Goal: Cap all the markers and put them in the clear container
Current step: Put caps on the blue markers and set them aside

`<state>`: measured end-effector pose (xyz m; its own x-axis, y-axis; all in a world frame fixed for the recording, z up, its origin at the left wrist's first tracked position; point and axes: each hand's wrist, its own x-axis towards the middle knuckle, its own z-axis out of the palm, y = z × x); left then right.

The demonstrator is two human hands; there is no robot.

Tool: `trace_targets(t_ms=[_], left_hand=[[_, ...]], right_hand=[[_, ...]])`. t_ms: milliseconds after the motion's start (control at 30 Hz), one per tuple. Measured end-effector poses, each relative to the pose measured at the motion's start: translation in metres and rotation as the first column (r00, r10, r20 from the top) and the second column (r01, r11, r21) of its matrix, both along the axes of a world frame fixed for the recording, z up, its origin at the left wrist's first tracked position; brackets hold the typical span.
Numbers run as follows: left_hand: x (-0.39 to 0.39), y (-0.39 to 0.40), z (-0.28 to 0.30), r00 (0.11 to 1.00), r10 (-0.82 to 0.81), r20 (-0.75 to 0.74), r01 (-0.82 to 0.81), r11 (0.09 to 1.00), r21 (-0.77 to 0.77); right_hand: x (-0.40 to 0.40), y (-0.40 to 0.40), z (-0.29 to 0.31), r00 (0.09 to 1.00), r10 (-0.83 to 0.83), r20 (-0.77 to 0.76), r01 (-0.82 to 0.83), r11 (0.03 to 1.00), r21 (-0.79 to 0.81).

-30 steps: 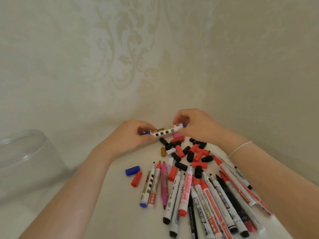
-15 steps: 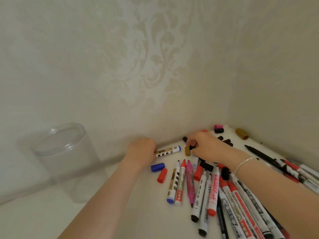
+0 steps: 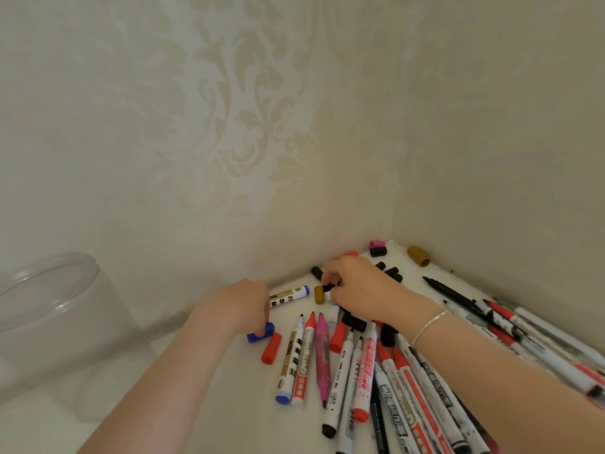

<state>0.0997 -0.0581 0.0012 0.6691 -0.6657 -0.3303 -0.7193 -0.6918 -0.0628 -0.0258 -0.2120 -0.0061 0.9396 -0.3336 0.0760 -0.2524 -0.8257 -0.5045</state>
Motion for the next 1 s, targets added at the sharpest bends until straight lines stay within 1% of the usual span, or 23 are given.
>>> trace_targets(t_ms=[133, 200, 267, 300, 333, 400, 467, 533, 600, 700, 767, 1000], left_hand=[[-0.003, -0.006, -0.001, 0.999, -0.001, 0.037, -0.001, 0.999, 0.042], [-0.009, -0.012, 0.004, 0.996, -0.01, 0.09, 0.008, 1.0, 0.014], [-0.018, -0.02, 0.012, 0.982, -0.029, 0.186, 0.049, 0.994, -0.102], [-0.024, -0.025, 0.017, 0.977, -0.034, 0.211, 0.075, 0.98, -0.186], [-0.03, -0.031, 0.021, 0.979, -0.042, 0.197, 0.098, 0.954, -0.283], [-0.046, -0.044, 0.029, 0.991, -0.093, 0.094, 0.127, 0.868, -0.481], [-0.065, -0.056, 0.036, 0.985, -0.175, -0.014, 0.126, 0.762, -0.635], [-0.08, -0.066, 0.04, 0.962, -0.247, -0.113, 0.084, 0.667, -0.74], [-0.09, -0.074, 0.041, 0.938, -0.295, -0.18, 0.041, 0.612, -0.79], [-0.101, -0.083, 0.039, 0.914, -0.323, -0.246, -0.012, 0.584, -0.811], [-0.106, -0.087, 0.037, 0.897, -0.332, -0.293, -0.049, 0.582, -0.811], [-0.117, -0.088, 0.024, 0.829, -0.334, -0.448, -0.157, 0.63, -0.761]], right_hand=[[-0.018, -0.003, 0.003, 1.0, -0.001, 0.016, 0.001, 1.0, -0.01], [-0.029, -0.004, 0.007, 0.999, -0.02, 0.025, 0.021, 1.0, -0.018], [-0.04, -0.006, 0.011, 0.998, -0.049, 0.031, 0.049, 0.998, -0.025], [-0.047, -0.009, 0.013, 0.998, -0.063, 0.027, 0.063, 0.998, -0.02], [-0.054, -0.011, 0.016, 0.997, -0.074, 0.022, 0.075, 0.997, -0.013], [-0.068, -0.02, 0.023, 0.994, -0.105, 0.011, 0.106, 0.994, -0.011], [-0.082, -0.032, 0.031, 0.987, -0.159, -0.004, 0.159, 0.987, 0.004], [-0.096, -0.043, 0.037, 0.979, -0.204, -0.015, 0.204, 0.978, 0.045], [-0.107, -0.053, 0.04, 0.973, -0.229, -0.01, 0.229, 0.972, 0.058], [-0.12, -0.062, 0.041, 0.969, -0.248, -0.015, 0.249, 0.967, 0.06], [-0.128, -0.064, 0.041, 0.968, -0.25, -0.025, 0.252, 0.966, 0.061], [-0.144, -0.066, 0.036, 0.962, -0.234, -0.138, 0.245, 0.967, 0.068]])
